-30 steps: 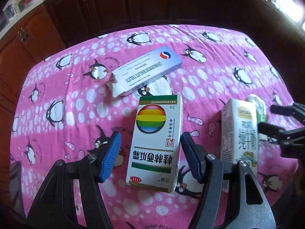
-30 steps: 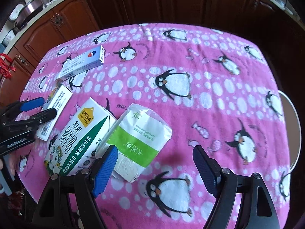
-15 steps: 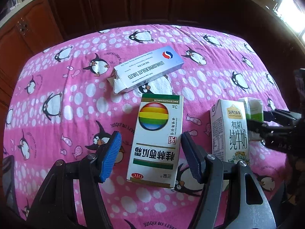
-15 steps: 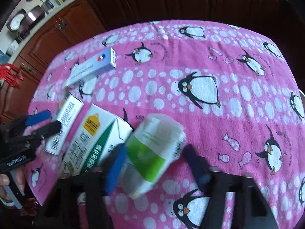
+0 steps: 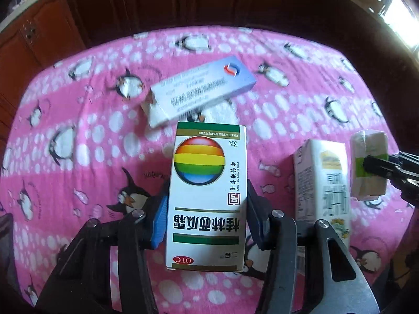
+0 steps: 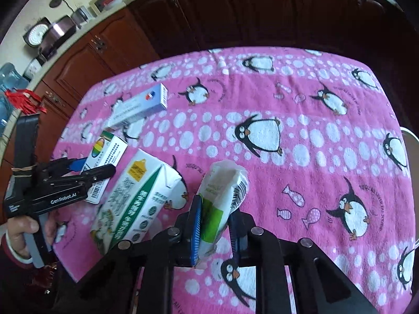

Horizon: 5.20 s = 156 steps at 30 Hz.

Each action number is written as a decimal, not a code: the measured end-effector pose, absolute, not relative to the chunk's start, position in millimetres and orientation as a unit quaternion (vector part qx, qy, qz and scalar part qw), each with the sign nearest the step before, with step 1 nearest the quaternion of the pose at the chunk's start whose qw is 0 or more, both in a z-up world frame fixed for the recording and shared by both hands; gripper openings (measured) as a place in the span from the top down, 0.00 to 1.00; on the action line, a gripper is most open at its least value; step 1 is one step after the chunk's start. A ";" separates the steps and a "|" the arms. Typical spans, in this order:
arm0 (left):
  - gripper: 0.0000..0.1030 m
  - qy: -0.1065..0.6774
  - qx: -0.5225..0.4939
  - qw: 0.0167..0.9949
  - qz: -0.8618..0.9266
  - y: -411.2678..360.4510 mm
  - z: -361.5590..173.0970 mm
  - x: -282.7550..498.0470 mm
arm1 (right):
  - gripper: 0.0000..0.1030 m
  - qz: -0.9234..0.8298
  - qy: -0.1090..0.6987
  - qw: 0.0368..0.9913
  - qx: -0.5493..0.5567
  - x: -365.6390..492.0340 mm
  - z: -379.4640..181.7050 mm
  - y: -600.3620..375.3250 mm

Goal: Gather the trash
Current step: 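Grasp the rainbow-logo medicine box with the left tool while the right tool grasps the green-striped tissue pack, then lift the medicine box and tissue pack and carry them toward the white bin, then open both tools over the white bin to drop box and tissue pack, then move both open tools back over the table toward the remaining boxes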

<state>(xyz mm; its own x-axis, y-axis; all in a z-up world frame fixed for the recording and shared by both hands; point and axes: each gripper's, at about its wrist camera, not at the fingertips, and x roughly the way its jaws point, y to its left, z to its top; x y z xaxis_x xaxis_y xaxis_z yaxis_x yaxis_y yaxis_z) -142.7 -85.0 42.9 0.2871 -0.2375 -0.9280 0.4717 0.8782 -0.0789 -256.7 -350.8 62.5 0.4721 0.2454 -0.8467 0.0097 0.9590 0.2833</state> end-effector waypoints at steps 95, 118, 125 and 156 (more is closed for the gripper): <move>0.41 0.546 0.122 0.685 -0.467 -522.7 58.6 -210.4 | 0.59 -0.237 0.456 0.812 0.278 -384.5 36.0 -681.6; 0.40 0.491 0.135 0.750 -0.423 -447.3 104.1 -203.5 | 0.54 -0.205 0.436 0.841 0.245 -369.7 78.2 -624.5; 0.40 0.480 0.133 0.768 -0.403 -416.2 115.8 -198.1 | 0.52 -0.191 0.434 0.851 0.226 -357.0 90.5 -594.9; 0.40 0.508 0.114 0.804 -0.288 -181.8 98.2 -127.4 | 0.43 -0.024 0.482 0.864 0.146 -285.0 88.9 -410.4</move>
<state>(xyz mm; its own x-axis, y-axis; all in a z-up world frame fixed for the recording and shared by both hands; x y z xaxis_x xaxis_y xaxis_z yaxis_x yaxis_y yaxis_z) -127.4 -181.8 98.2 0.3187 -0.3465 -0.8822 0.5781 0.8087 -0.1088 -285.0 -410.4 88.9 0.5342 0.0996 -0.8395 0.1814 0.9564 0.2289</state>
